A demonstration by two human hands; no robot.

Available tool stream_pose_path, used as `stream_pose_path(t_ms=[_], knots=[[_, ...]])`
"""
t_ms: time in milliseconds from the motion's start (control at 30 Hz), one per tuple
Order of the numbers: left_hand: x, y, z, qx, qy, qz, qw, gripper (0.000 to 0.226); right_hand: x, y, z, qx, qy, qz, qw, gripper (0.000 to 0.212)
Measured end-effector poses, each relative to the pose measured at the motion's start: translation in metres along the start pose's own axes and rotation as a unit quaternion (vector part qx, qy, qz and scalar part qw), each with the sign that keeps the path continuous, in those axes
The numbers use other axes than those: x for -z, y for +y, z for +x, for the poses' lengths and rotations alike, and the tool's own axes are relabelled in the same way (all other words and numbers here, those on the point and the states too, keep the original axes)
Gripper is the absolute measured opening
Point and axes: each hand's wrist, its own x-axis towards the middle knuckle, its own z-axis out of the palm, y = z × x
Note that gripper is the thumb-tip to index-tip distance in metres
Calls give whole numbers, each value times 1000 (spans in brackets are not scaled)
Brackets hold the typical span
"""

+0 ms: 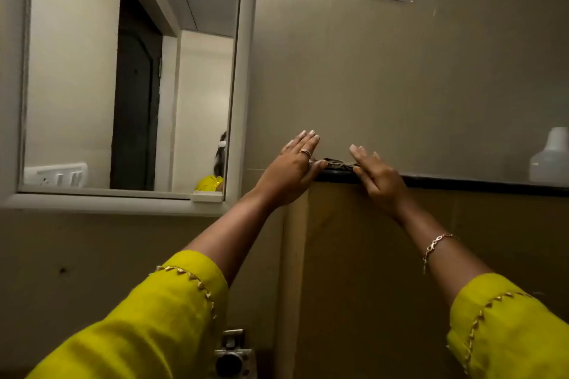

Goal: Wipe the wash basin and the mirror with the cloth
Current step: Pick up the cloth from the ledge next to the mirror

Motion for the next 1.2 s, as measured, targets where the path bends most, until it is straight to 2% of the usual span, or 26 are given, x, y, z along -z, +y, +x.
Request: stream_pose_path(t_ms=[167, 233, 333, 500, 633, 733, 900, 1100, 1200], knots=[[-6, -6, 23, 58, 0, -115, 992, 47, 17, 10, 24, -87, -94, 63, 990, 45], [-6, -10, 32, 77, -40, -140, 986, 49, 23, 14, 33, -113, -152, 96, 977, 47], [-1, -10, 43, 95, -103, -134, 981, 47, 27, 19, 42, -142, -198, 142, 959, 50], [3, -12, 55, 109, -152, -124, 974, 44, 30, 23, 51, -177, -216, 168, 945, 40], [-1, -13, 61, 108, -175, -102, 973, 34, 23, 31, 55, -191, -187, 159, 950, 24], [-9, -12, 65, 107, -135, -58, 983, 25, 17, 33, 58, -182, -162, 106, 964, 12], [-17, -13, 65, 110, -55, -46, 991, 21, 6, 31, 55, -149, -65, -14, 987, 16], [-19, -15, 54, 119, 82, -59, 988, 20, -3, 17, 54, -113, 63, 4, 992, 13], [-7, -18, 46, 117, 149, -64, 980, 18, -6, 0, 59, -77, 99, 20, 992, 13]])
